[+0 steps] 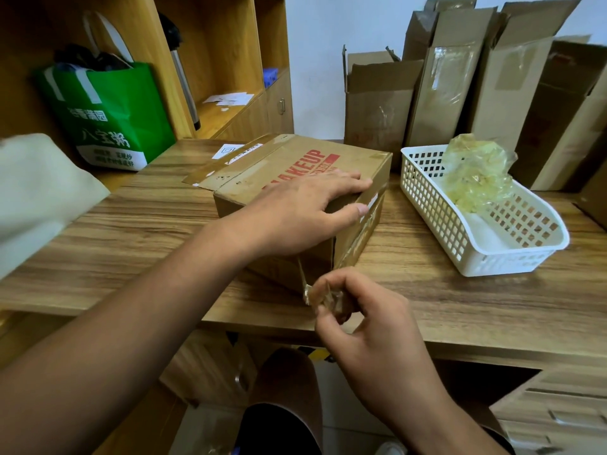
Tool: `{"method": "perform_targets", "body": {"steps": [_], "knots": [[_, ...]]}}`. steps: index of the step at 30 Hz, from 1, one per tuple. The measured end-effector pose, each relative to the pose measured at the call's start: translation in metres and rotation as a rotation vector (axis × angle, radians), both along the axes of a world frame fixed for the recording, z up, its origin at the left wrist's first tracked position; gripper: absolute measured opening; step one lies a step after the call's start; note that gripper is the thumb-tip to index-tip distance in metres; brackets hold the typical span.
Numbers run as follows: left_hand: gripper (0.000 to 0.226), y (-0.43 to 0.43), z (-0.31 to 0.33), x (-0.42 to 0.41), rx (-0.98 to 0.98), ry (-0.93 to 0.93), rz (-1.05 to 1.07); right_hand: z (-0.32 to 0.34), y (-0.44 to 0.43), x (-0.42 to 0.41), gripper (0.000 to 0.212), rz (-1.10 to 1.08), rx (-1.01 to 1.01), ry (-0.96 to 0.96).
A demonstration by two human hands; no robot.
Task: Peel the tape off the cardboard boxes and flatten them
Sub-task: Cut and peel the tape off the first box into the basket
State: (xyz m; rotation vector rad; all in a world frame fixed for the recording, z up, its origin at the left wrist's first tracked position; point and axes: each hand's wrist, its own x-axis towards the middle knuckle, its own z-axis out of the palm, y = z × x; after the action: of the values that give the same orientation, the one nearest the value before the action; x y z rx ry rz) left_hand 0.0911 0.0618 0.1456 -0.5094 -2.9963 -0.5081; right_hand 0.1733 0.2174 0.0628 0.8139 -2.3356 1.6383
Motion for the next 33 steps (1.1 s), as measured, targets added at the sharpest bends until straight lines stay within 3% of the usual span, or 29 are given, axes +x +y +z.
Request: {"method": "perform_targets", "body": {"steps": [6,12,20,33], "knots": [[0.085,-0.005,0.013,-0.001,0.018,-0.164,-0.076,-0.001,0.002,-0.004,0.030,0.013,-0.020,-0.049],[0.097,-0.023,0.038,-0.010,-0.171,-0.386,-0.178,0.001,0.016,-0.016,0.030,-0.025,-0.090,-0.074],[0.103,-0.004,0.020,-0.007,-0.064,-0.219,-0.047,-0.001,0.025,-0.012,0.030,-0.015,-0.065,-0.099],[0.113,0.014,0.014,-0.007,-0.104,-0.127,0.018,0.000,0.010,0.011,0.023,0.115,-0.016,-0.058]]}}
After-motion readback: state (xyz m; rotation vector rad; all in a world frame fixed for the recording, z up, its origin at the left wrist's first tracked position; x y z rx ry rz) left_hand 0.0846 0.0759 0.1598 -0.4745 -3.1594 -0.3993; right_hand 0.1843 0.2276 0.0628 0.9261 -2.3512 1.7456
